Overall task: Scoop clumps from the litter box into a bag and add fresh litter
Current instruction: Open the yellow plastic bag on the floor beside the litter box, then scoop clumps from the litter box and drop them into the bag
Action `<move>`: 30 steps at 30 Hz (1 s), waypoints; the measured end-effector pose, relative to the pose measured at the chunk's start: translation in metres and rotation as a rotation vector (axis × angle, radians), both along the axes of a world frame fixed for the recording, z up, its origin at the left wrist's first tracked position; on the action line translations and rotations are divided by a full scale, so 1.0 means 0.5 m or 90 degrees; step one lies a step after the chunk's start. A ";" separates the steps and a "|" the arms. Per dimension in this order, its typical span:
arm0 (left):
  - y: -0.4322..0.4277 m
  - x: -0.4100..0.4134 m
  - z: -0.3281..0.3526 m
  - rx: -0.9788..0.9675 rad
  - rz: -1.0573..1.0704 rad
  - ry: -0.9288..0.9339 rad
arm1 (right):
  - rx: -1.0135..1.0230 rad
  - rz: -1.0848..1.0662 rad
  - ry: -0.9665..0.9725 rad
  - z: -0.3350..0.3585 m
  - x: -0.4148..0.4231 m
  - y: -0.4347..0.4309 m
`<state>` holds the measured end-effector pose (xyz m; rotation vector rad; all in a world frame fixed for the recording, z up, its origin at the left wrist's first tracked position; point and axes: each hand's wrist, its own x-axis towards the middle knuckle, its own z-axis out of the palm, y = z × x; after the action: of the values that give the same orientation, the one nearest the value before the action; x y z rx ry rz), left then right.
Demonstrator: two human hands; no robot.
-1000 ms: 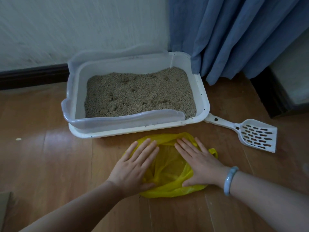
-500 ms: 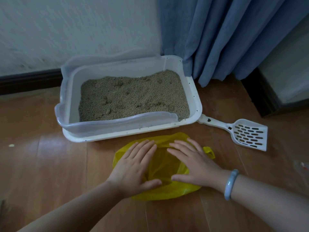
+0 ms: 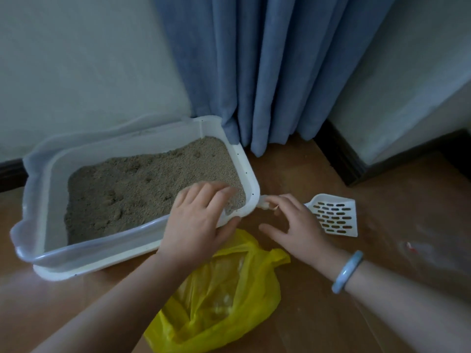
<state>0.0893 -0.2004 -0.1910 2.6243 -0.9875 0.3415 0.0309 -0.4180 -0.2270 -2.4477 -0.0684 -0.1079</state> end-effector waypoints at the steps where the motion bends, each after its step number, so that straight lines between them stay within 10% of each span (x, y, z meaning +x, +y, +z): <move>1: -0.012 0.014 0.000 0.018 0.005 0.009 | -0.003 -0.024 -0.001 -0.001 0.007 -0.015; 21: -0.038 0.056 -0.038 0.120 0.036 0.003 | -0.259 -0.009 0.157 -0.109 0.082 -0.069; 30: -0.032 0.045 -0.029 0.086 0.033 0.039 | -0.109 -0.109 0.113 0.023 0.071 -0.113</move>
<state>0.1120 -0.2162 -0.2054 2.7671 -0.9557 0.2105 0.0665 -0.4744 -0.2154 -2.6194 0.2185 0.0414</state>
